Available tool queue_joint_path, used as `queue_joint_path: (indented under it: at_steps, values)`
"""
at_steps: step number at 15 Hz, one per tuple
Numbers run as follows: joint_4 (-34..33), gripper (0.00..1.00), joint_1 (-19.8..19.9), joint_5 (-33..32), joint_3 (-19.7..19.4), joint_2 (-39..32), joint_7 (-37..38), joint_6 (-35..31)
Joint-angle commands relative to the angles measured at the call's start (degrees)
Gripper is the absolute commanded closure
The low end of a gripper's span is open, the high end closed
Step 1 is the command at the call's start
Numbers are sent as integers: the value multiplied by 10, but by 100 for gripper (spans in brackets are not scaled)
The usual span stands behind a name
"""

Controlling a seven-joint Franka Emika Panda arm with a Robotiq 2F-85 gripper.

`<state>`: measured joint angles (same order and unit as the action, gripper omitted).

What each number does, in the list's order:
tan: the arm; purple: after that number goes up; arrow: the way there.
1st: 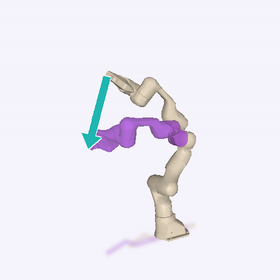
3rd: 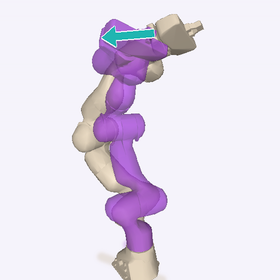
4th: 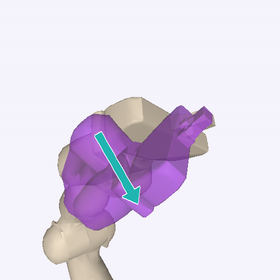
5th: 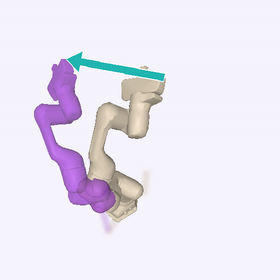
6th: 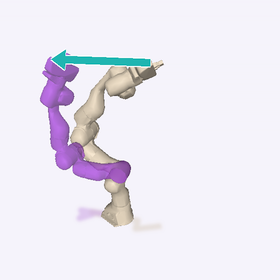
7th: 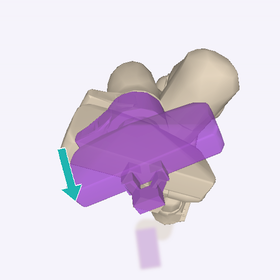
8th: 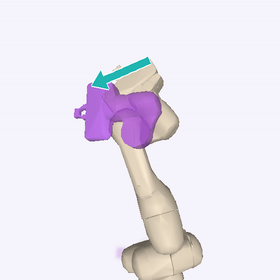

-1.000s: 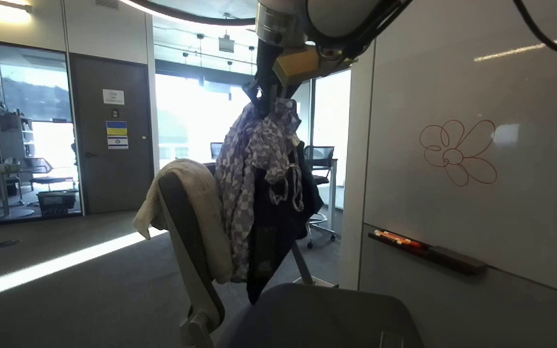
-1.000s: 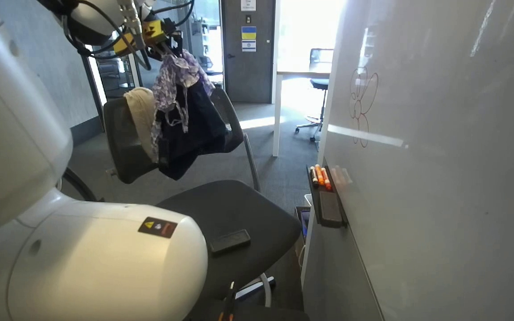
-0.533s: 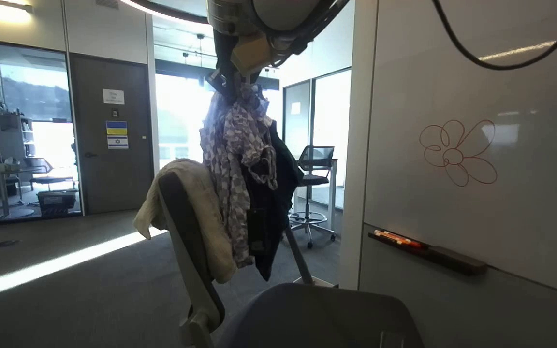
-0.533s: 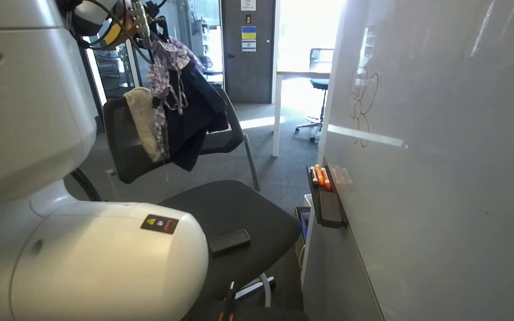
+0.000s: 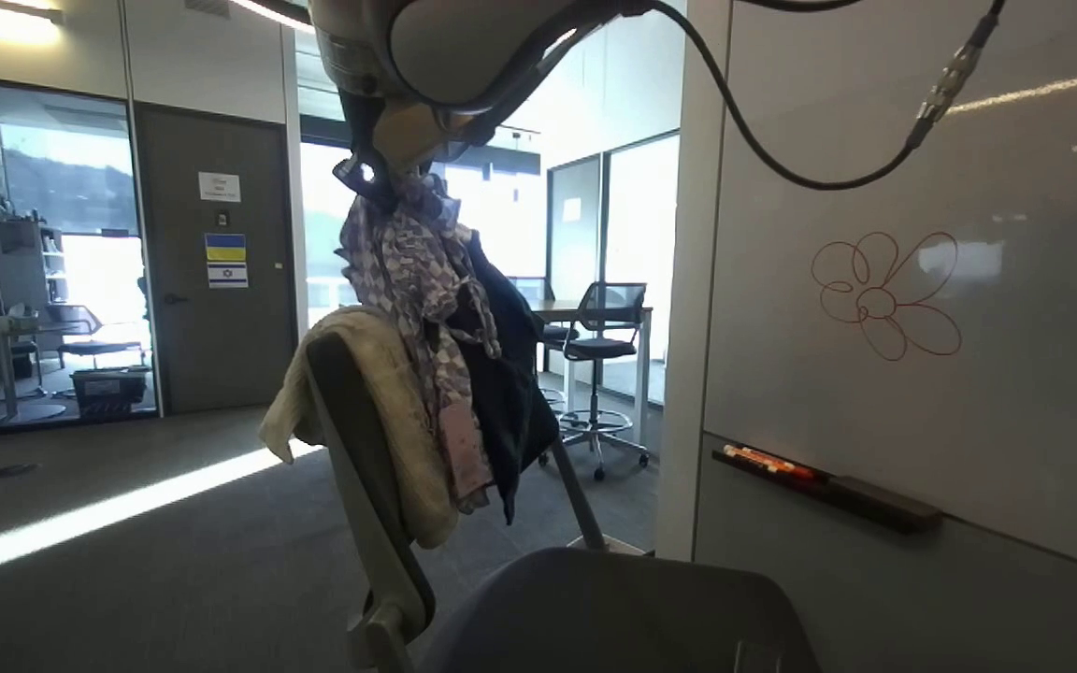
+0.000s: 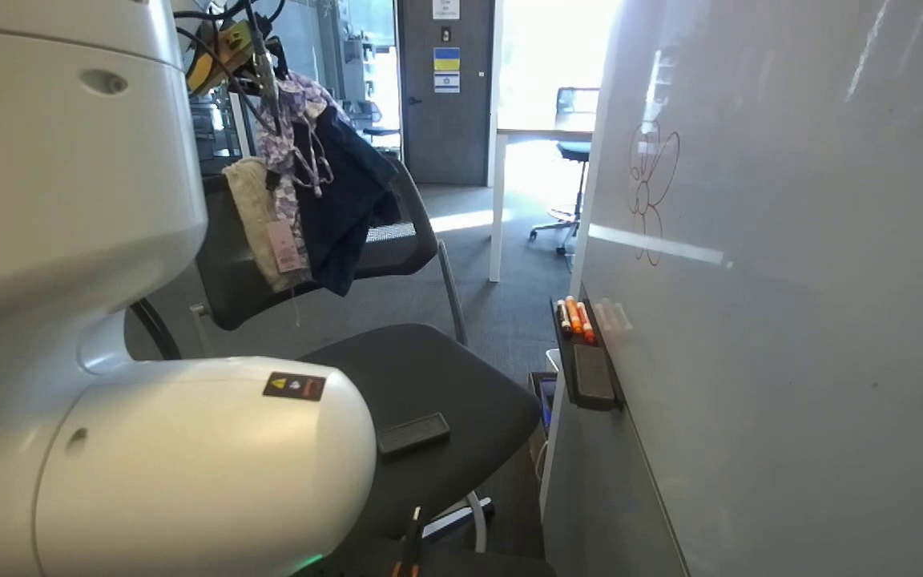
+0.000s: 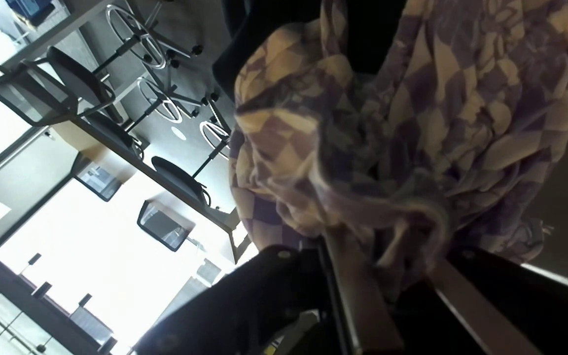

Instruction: Hang the towel and purple clothing on the backrest of the chair.

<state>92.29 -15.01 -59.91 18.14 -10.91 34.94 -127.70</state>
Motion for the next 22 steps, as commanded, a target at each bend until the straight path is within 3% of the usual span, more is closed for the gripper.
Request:
queue_joint_path:
  at_steps: [1, 9, 13, 14, 18, 19, 20, 22]
  values:
    - [-74, 90, -32, -24, -26, -47, -20, 2]
    - [-119, 90, -53, -27, -59, -91, -20, -22]
    - [-123, 91, -49, -5, -63, -106, -23, -78]
    - [-197, 91, -86, -1, -52, -154, -25, -32]
    - [-262, 91, -115, 52, -51, -201, -43, -19]
    - [-278, 61, -128, 59, -59, -211, -34, -5]
    - [-293, 60, -134, 72, -61, -220, -44, 0]
    - [-320, 46, -149, 81, -71, -230, -40, 8]
